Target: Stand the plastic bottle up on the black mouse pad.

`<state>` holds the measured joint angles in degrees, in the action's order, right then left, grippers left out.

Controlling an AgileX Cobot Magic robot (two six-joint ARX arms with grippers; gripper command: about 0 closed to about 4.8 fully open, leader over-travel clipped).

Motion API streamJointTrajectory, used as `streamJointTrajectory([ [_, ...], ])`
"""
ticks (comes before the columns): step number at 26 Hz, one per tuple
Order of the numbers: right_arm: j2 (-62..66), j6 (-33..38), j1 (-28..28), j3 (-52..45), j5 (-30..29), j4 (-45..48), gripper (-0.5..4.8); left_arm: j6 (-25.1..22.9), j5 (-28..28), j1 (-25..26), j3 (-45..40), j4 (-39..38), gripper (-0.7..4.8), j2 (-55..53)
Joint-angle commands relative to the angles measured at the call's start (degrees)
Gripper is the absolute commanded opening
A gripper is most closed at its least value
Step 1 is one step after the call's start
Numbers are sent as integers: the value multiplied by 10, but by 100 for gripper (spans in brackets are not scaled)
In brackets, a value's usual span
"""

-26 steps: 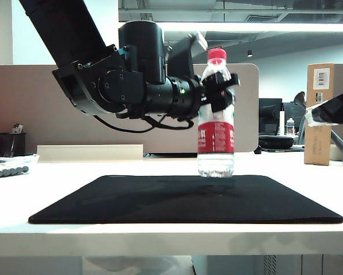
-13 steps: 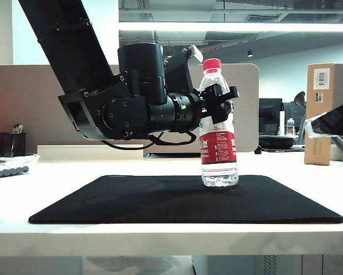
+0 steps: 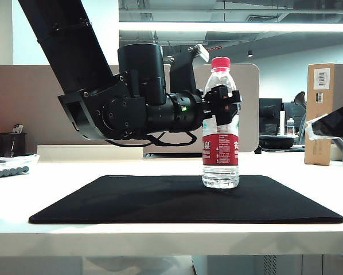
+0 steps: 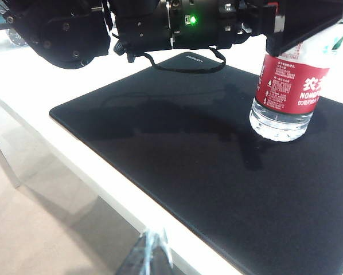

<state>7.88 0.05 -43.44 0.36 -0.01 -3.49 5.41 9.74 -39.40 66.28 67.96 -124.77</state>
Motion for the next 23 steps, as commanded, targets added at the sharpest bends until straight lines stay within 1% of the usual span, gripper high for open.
streamJointTrajectory([
  [1,0,-1,0,-3,0,7,-1,-7,16,-2,3,16,350,3],
  [3,0,-1,0,-3,1,7,-1,-6,20,-2,3,16,375,3],
  [9,0,-1,0,-3,0,7,-1,-5,48,-2,3,28,385,5],
  [11,0,-1,0,-3,0,7,-1,-5,49,0,3,44,404,11],
  [15,0,-1,0,-3,0,7,-1,-9,47,6,3,49,404,30],
  [19,-5,-1,0,-3,0,7,-1,-22,60,19,3,37,404,57],
  [23,-22,-1,0,-3,0,7,-1,-35,72,36,3,2,404,95],
])
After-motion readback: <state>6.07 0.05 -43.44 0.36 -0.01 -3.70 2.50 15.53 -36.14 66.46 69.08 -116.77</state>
